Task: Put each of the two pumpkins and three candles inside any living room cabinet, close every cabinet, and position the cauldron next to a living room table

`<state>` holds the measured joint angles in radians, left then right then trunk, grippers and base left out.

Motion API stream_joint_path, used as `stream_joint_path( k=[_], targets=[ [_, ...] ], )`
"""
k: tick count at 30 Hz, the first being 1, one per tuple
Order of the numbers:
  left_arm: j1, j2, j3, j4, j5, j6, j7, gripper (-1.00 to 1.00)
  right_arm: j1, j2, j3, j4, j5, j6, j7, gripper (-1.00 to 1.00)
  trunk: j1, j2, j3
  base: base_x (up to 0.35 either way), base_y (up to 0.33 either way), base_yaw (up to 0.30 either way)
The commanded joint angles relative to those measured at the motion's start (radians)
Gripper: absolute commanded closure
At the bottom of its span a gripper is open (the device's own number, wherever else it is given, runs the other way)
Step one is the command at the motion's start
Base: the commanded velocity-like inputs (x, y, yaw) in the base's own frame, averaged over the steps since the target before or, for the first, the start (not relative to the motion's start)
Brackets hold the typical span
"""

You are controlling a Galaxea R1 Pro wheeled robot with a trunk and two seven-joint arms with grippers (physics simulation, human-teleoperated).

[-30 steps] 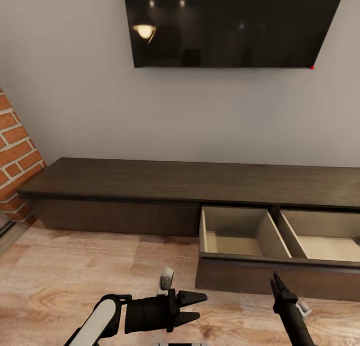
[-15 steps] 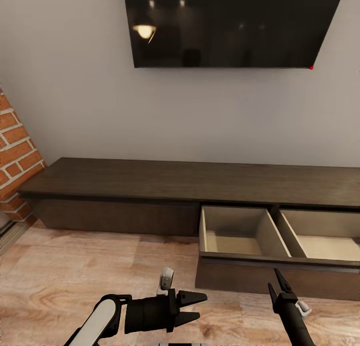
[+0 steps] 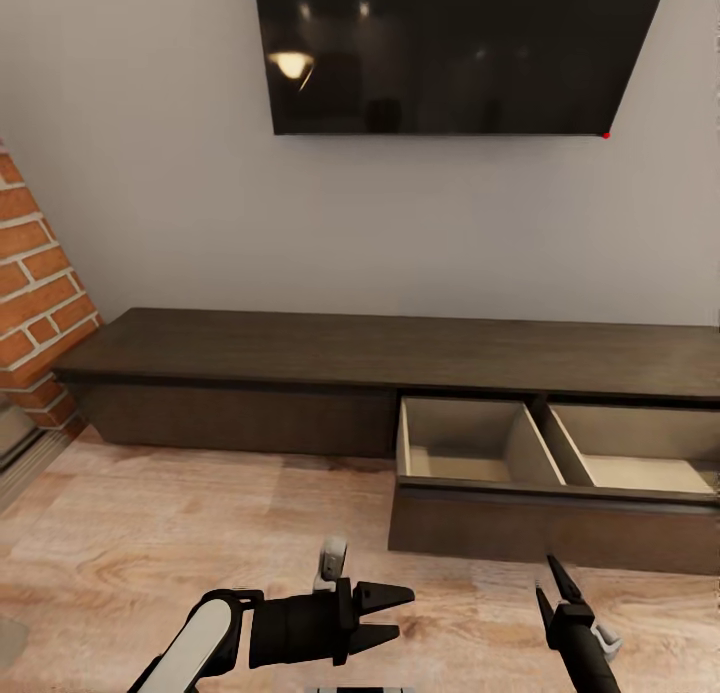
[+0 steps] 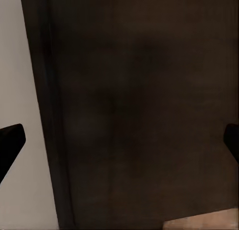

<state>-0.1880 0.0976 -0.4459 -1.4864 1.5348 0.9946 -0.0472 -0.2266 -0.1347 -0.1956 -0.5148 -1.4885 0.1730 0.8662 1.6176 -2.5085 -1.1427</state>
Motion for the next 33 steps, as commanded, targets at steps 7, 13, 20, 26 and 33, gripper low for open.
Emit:
stream_joint_path(
  k=[7,13,20,26,33],
  targets=[
    [-0.001,0.001,0.001,0.0,-0.004,0.001,-0.005,-1.0,0.0,-0.003,0.001,0.004,-0.009,0.012,0.004,-1.0,-0.001,0.0,-0.001,-0.188,0.0,0.0],
    [-0.001,0.001,0.004,0.0,-0.004,0.001,-0.005,-1.0,0.0,-0.003,0.001,0.004,0.0,0.014,0.004,-1.0,-0.001,0.0,-0.001,-0.212,0.0,0.0],
    [-0.001,0.001,0.015,-0.001,0.022,0.001,-0.005,-1.0,0.0,-0.002,0.0,0.004,0.04,0.019,0.002,-1.0,-0.001,0.0,-0.001,-0.074,0.0,0.0],
    [-0.001,0.002,0.021,-0.029,0.04,-0.001,-0.002,-1.0,0.0,-0.002,0.001,0.004,0.043,0.019,0.002,-1.0,-0.001,0.0,0.003,-0.004,0.0,0.0],
    [-0.001,0.001,0.022,-0.034,0.06,-0.001,0.001,-1.0,0.0,-0.002,0.003,0.003,0.043,0.019,0.003,-1.0,-0.004,0.002,0.03,0.0,0.0,0.0]
  ],
)
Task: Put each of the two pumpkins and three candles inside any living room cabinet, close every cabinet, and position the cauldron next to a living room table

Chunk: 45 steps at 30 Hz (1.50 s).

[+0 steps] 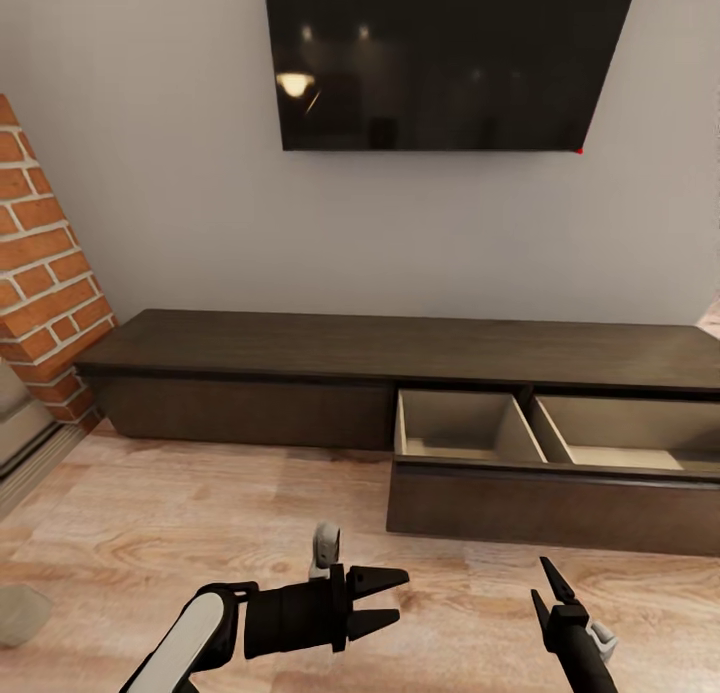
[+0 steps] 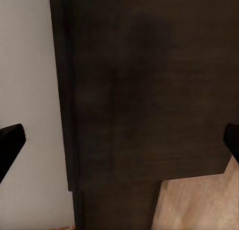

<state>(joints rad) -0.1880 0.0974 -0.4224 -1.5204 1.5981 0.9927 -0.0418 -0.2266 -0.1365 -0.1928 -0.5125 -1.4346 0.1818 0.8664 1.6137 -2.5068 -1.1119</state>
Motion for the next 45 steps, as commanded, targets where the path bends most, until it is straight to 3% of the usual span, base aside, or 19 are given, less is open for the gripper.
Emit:
stream_joint_path(
  k=[1,6,11,16,27,30,34,45],
  targets=[
    [-0.001,0.001,-0.003,0.001,0.011,0.001,-0.003,-1.0,0.0,0.0,0.001,0.0,-0.01,0.011,0.003,-1.0,-0.001,0.0,0.003,0.0,0.0,0.0],
    [-0.002,0.008,-0.006,0.003,0.047,0.001,0.005,-1.0,0.0,0.0,0.004,0.0,-0.007,0.011,0.003,-1.0,-0.003,0.001,0.023,0.0,0.0,0.0],
    [-0.002,0.031,-0.008,0.003,0.063,0.002,0.005,-1.0,0.0,0.001,0.003,0.0,0.045,0.011,0.003,-1.0,-0.005,0.002,0.042,-0.093,0.0,0.0],
    [-0.002,0.041,-0.008,0.002,0.086,0.003,0.006,-1.0,0.0,0.001,0.005,0.0,0.062,0.012,0.005,-1.0,-0.007,0.003,0.061,-0.171,0.0,0.0],
    [-0.004,0.042,-0.007,0.0,0.092,0.003,0.006,-1.0,0.0,0.001,0.006,-0.014,0.065,0.005,0.008,-1.0,-0.012,0.006,0.104,-0.01,0.0,0.0],
    [-0.004,0.042,-0.007,0.0,0.092,0.003,0.005,-1.0,0.0,0.0,0.035,-0.011,0.109,0.011,0.008,-1.0,-0.014,0.007,0.115,0.0,0.0,0.0],
    [-0.004,0.042,-0.007,0.001,0.092,0.004,0.005,-1.0,0.0,0.0,0.057,-0.009,0.153,0.014,0.009,-1.0,-0.029,0.035,0.128,0.0,0.0,0.0],
    [-0.008,0.048,-0.008,0.001,0.093,0.004,0.005,-1.0,0.0,0.006,0.067,-0.005,0.162,0.015,0.006,-1.0,-0.071,0.112,0.162,-0.092,0.014,0.0]
  ],
)
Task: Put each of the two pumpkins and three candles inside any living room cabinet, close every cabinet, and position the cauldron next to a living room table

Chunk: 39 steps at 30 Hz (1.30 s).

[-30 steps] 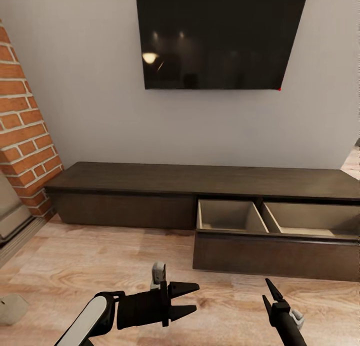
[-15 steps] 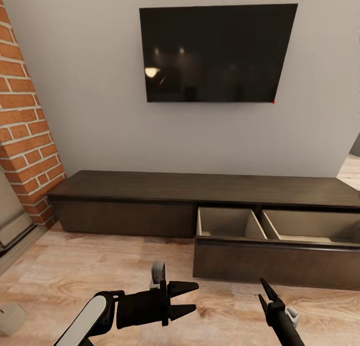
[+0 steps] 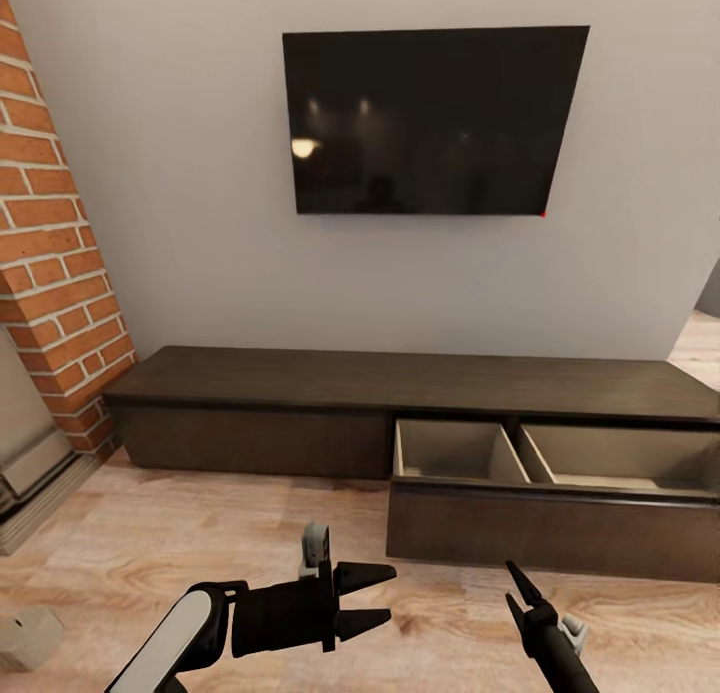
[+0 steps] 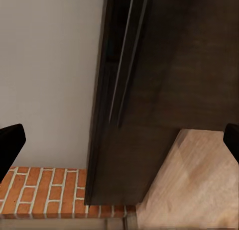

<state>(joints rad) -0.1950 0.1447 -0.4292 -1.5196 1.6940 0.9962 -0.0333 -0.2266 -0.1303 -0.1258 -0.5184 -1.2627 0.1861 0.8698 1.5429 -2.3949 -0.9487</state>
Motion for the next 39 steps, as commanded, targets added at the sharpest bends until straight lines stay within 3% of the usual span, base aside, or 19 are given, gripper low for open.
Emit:
stream_joint_path(
  k=[1,6,11,27,30,31,34,39],
  targets=[
    [-0.001,0.001,-0.002,0.0,-0.001,0.001,-0.003,-1.0,0.0,0.0,-0.001,0.002,-0.011,0.011,0.001,-1.0,-0.004,0.007,0.002,-0.016,0.002,0.0],
    [-0.001,0.001,-0.003,0.001,0.002,0.001,-0.003,-1.0,0.0,-0.004,-0.002,0.006,-0.013,0.018,-0.001,-1.0,-0.023,0.042,0.018,-0.005,0.001,0.0],
    [-0.001,0.001,-0.003,-0.001,0.001,0.001,-0.003,-1.0,0.0,-0.006,-0.002,0.01,-0.01,0.072,0.001,-1.0,-0.043,0.077,0.034,0.0,0.0,0.0],
    [-0.007,0.0,-0.006,-0.004,0.001,0.001,-0.003,-1.0,0.001,-0.003,-0.003,0.1,-0.009,0.076,0.002,-1.0,-0.104,0.189,0.084,0.0,0.0,0.0],
    [-0.007,0.0,-0.006,-0.004,0.001,0.001,-0.003,-1.0,0.001,-0.002,-0.002,0.107,-0.008,0.055,0.002,-1.0,-0.115,0.21,0.093,0.0,0.0,0.0],
    [-0.007,0.0,-0.006,-0.004,0.001,0.001,-0.003,-1.0,0.001,-0.001,-0.002,0.109,-0.008,-0.001,0.003,-1.0,-0.119,0.217,0.096,0.0,0.0,0.0],
    [-0.007,0.0,-0.006,-0.004,0.001,0.001,-0.003,-1.0,0.001,0.0,0.001,0.117,-0.007,-0.033,0.004,-1.0,-0.131,0.238,0.106,0.0,0.0,0.0],
    [-0.013,0.0,-0.007,-0.004,0.001,0.001,-0.003,-1.0,0.001,-0.004,0.003,0.125,0.01,-0.045,0.003,-1.0,-0.15,0.273,0.121,0.0,0.0,0.0]
  ],
)
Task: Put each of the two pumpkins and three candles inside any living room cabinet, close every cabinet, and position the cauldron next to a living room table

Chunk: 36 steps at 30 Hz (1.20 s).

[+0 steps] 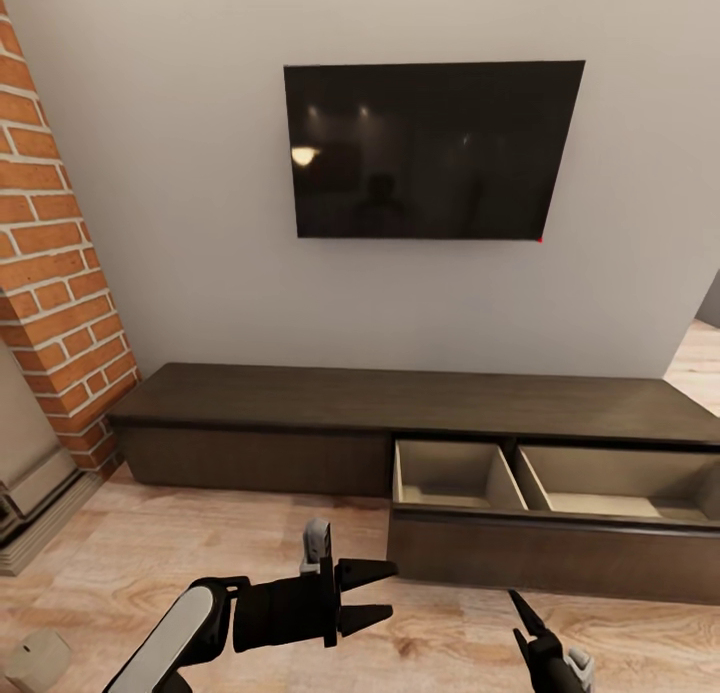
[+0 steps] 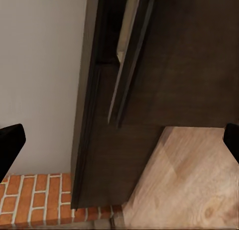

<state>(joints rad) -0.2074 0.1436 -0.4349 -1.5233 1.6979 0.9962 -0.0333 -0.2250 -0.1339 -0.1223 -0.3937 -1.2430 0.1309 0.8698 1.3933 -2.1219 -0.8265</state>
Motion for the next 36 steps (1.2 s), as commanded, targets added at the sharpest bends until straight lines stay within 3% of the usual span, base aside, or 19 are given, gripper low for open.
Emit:
stream_joint_path(
  k=[1,6,14,20,28,36],
  targets=[
    [-0.001,0.001,-0.003,0.0,-0.003,0.001,-0.003,-1.0,-0.001,0.0,-0.001,0.003,0.003,0.01,0.004,-1.0,-0.004,0.007,0.002,0.0,0.0,0.0],
    [-0.005,0.002,-0.012,0.001,-0.003,0.001,-0.003,-1.0,-0.001,-0.001,-0.002,0.039,0.037,0.006,0.017,-1.0,-0.023,0.042,0.018,0.0,0.0,0.0],
    [-0.007,0.004,-0.015,0.0,-0.003,0.001,-0.003,-1.0,-0.001,0.0,-0.002,0.052,0.052,0.007,0.018,-1.0,-0.054,0.098,0.043,-0.009,0.0,0.0],
    [-0.008,0.004,-0.015,0.0,-0.004,0.001,-0.002,-1.0,-0.001,0.004,-0.002,0.062,0.054,-0.004,0.012,-1.0,-0.077,0.14,0.062,-0.232,0.0,0.0],
    [-0.009,0.005,-0.015,0.003,-0.003,0.001,-0.003,-1.0,-0.001,0.002,-0.002,0.066,0.054,-0.038,0.012,-1.0,-0.077,0.14,0.055,-0.279,0.0,-0.107],
    [-0.009,0.036,-0.012,0.002,-0.003,0.001,-0.003,-1.0,-0.001,0.003,-0.002,0.092,0.054,-0.056,0.003,-1.0,-0.077,0.14,0.045,-0.109,0.0,-0.184]
  ],
)
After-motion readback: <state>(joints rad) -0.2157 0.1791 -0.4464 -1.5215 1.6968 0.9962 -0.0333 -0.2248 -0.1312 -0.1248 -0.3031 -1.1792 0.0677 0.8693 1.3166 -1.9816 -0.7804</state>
